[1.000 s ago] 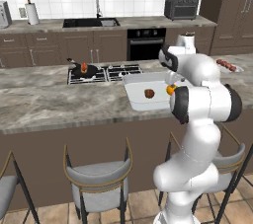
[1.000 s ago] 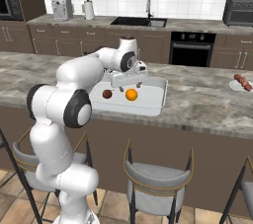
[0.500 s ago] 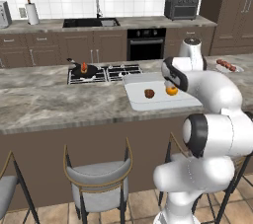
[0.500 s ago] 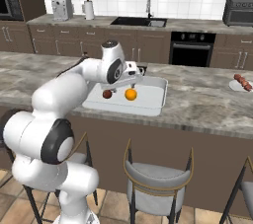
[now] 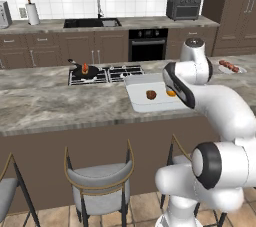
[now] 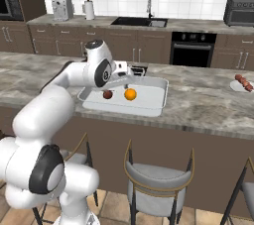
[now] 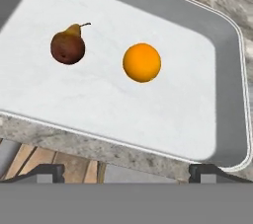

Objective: Place the cold items (orange and pear) from the fridge in one tupperware on the dining counter. Place the warm items (hot dog and kebab skewer) in the stove area in another tupperware.

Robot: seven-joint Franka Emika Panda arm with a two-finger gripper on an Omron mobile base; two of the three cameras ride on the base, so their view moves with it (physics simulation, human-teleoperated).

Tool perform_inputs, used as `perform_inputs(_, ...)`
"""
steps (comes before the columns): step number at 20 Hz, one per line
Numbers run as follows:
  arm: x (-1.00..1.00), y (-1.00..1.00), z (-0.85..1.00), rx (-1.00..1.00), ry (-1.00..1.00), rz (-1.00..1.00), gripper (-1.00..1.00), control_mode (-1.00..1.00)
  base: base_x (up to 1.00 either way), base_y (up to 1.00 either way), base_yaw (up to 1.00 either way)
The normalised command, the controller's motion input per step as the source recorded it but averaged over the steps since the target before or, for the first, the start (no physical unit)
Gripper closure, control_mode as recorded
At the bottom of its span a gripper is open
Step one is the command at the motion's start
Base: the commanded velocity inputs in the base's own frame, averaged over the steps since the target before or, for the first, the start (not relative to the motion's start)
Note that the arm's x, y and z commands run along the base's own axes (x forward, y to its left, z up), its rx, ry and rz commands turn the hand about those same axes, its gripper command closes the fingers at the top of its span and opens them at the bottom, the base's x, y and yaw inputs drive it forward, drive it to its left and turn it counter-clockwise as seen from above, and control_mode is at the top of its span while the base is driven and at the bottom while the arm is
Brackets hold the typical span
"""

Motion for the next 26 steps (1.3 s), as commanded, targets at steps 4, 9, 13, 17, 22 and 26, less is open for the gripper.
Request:
perform_inputs(4, -0.32, 0.1, 0.29, 0.0, 0.0, 0.0, -1.0, -1.0, 0.0, 0.0, 0.0)
perform_inputs(9, -0.44, 0.13, 0.25, 0.0, 0.0, -0.03, -1.0, -1.0, 0.0, 0.0, 0.0)
perform_inputs(13, -0.62, 0.13, 0.12, 0.0, -0.12, -0.1, -1.0, -1.0, 0.0, 0.0, 0.0)
perform_inputs(17, -0.84, 0.18, -0.06, 0.0, -0.61, -0.17, -1.0, -1.0, 0.0, 0.0, 0.0)
perform_inputs(22, -0.84, 0.26, -0.05, 0.04, -0.25, -0.05, -1.0, -1.0, 0.0, 0.0, 0.0)
perform_inputs(26, -0.81, 0.16, 0.01, 0.3, 0.01, 0.0, -1.0, -1.0, 0.0, 0.0, 0.0)
